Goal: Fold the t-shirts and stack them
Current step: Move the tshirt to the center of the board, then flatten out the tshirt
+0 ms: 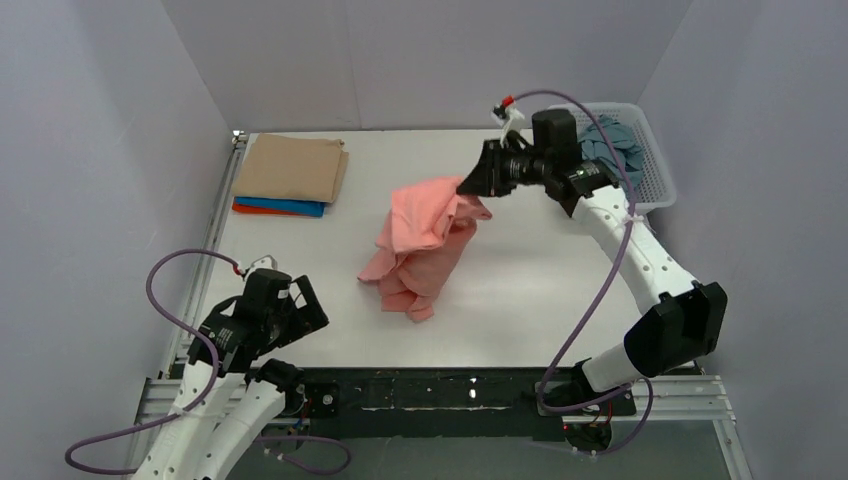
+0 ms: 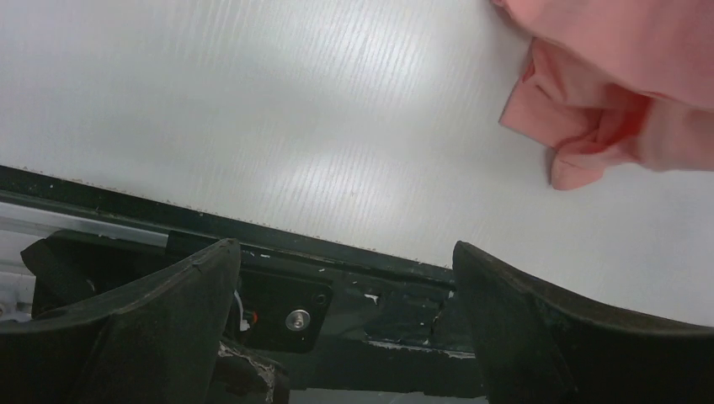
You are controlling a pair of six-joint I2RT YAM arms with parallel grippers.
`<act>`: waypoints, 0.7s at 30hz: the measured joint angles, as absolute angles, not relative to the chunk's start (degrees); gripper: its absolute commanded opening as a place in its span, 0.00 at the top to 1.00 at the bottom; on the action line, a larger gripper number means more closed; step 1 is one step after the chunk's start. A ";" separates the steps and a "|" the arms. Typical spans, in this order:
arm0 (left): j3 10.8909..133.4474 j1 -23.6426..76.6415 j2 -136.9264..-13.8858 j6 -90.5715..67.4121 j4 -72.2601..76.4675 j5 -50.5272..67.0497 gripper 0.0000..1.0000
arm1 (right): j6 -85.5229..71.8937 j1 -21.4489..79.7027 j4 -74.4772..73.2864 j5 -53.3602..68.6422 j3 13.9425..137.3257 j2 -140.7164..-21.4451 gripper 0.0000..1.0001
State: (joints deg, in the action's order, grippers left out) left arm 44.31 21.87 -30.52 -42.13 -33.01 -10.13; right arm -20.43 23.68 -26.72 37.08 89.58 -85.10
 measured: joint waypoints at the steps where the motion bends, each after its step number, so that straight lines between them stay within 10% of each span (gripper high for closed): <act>1: 44.31 21.89 -30.83 -42.35 -33.28 -10.13 0.02 | -19.27 23.55 -25.65 36.01 86.00 -84.71 0.30; 7: 42.87 21.87 -40.73 -44.31 -30.81 -9.61 0.02 | -15.09 18.39 -32.77 8.80 59.59 -84.29 0.17; 21: 53.21 13.45 -86.06 -46.78 -5.08 2.37 0.15 | -20.40 44.27 -24.45 -6.31 62.19 -78.91 0.22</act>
State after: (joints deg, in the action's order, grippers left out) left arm 53.21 13.45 -86.06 -46.78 -5.08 2.37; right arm -20.40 44.27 -24.45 -6.31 62.19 -78.91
